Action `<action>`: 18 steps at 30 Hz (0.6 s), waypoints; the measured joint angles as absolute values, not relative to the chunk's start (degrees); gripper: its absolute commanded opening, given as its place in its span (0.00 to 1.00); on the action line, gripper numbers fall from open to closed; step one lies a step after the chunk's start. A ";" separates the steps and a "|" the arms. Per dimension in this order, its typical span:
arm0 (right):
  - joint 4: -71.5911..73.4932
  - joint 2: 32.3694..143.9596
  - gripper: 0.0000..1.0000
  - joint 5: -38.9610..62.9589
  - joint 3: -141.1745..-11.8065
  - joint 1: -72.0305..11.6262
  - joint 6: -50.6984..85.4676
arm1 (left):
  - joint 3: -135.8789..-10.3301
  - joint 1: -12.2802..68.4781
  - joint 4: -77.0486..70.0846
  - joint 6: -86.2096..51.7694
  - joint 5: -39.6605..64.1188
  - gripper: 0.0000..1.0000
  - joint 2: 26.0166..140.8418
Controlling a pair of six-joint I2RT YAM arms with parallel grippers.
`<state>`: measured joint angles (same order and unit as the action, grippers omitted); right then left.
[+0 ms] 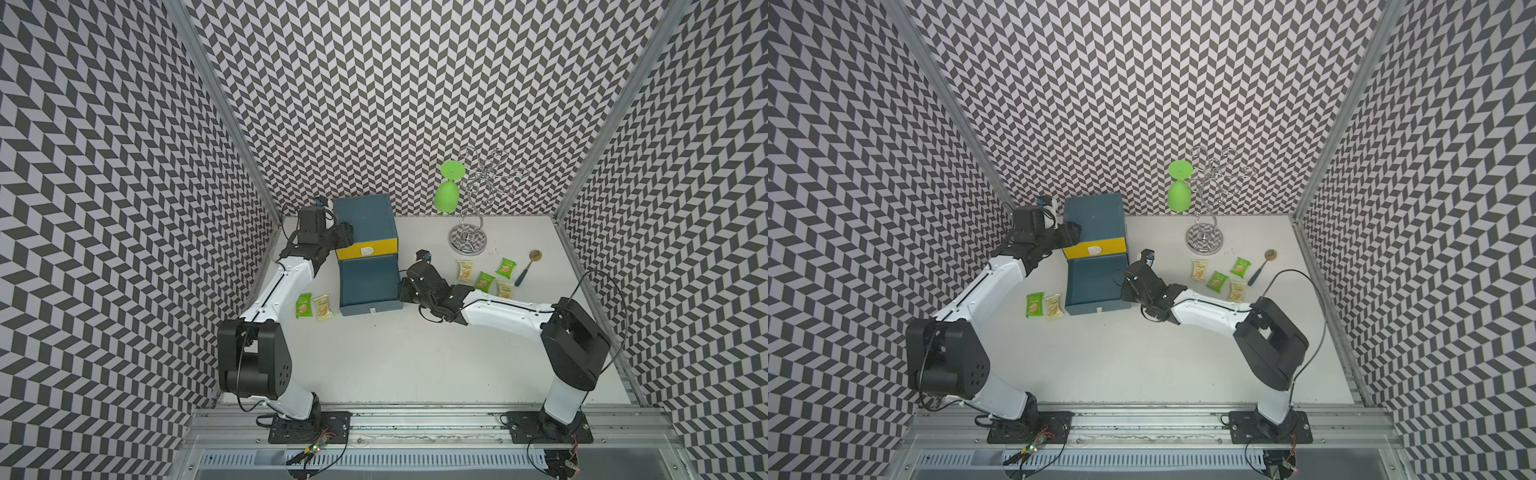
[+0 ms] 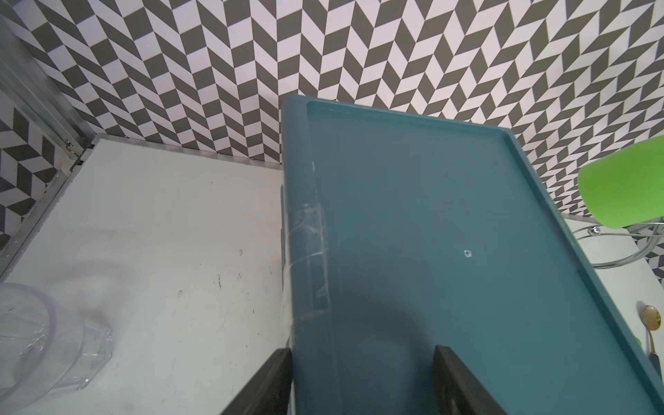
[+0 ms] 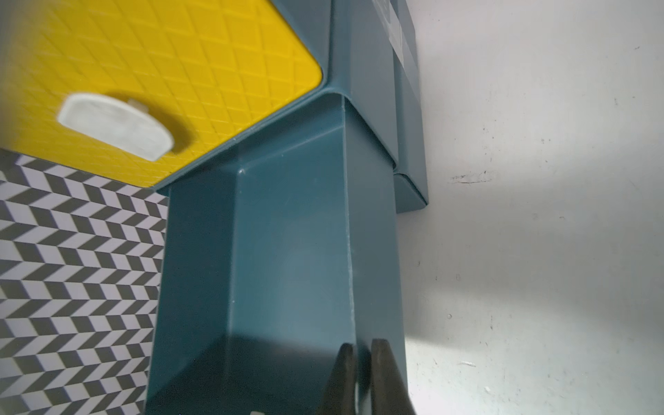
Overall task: Take the cookies out of the drawer
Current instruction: Close the drawer in the storage box.
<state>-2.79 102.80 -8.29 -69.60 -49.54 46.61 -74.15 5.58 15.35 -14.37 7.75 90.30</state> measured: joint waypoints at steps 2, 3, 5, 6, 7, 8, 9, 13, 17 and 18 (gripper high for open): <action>-1.10 102.80 0.26 -7.88 -69.60 -49.12 46.59 | -74.02 5.56 15.18 -14.35 7.88 0.65 90.24; -0.38 102.80 0.31 -7.60 -69.60 -48.90 46.57 | -74.00 5.56 15.18 -14.33 8.03 0.65 90.19; 0.80 102.80 0.40 -6.92 -69.60 -48.40 46.48 | -73.93 5.58 15.16 -14.33 8.51 0.65 90.17; 1.43 102.80 0.43 -6.50 -69.60 -48.16 46.39 | -73.91 5.58 15.18 -14.33 8.80 0.65 90.15; 2.04 102.80 0.45 -6.09 -69.60 -48.03 46.33 | -73.87 5.58 15.18 -14.33 9.04 0.65 90.11; 2.42 102.80 0.48 -5.72 -69.60 -47.79 46.09 | -73.82 5.58 15.18 -14.35 9.26 0.65 90.08; 2.98 102.80 0.49 -5.43 -69.60 -47.64 46.00 | -73.78 5.52 15.18 -14.35 9.47 0.65 90.06; 3.64 102.15 0.53 -4.40 -69.04 -46.94 45.06 | -73.71 5.32 15.18 -14.33 10.02 0.64 90.02; 4.60 96.90 0.53 -4.14 -65.08 -46.72 44.36 | -73.71 5.21 15.22 -13.93 10.26 0.64 90.02; 4.78 94.70 0.53 -4.12 -63.96 -46.72 44.27 | -73.71 5.21 15.22 -13.82 10.28 0.64 90.02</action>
